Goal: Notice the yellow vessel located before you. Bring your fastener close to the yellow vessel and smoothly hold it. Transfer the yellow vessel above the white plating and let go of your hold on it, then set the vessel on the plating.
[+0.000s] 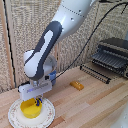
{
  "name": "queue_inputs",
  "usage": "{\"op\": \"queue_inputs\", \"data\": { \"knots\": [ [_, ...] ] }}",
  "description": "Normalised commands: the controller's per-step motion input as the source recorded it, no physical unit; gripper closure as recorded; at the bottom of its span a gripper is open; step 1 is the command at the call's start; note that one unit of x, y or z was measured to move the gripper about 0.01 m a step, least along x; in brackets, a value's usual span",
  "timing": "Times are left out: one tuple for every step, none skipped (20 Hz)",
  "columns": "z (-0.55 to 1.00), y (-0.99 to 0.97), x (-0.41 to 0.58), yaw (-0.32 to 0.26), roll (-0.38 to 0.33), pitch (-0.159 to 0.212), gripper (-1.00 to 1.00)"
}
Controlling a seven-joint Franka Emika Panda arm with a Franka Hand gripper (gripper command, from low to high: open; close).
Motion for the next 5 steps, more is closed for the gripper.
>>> {"op": "queue_inputs", "data": {
  "knots": [
    [0.79, -0.19, 0.229, 0.072, 0.063, -0.017, -1.00],
    [0.73, -0.15, 0.280, 0.030, 0.048, -0.025, -1.00],
    [0.73, -0.14, 0.271, 0.043, 0.010, -0.057, -1.00],
    [0.70, -0.13, 0.266, 0.069, 0.000, -0.077, -1.00],
    [0.63, -0.04, 0.366, 0.079, 0.000, -0.010, -1.00]
  ]
}}
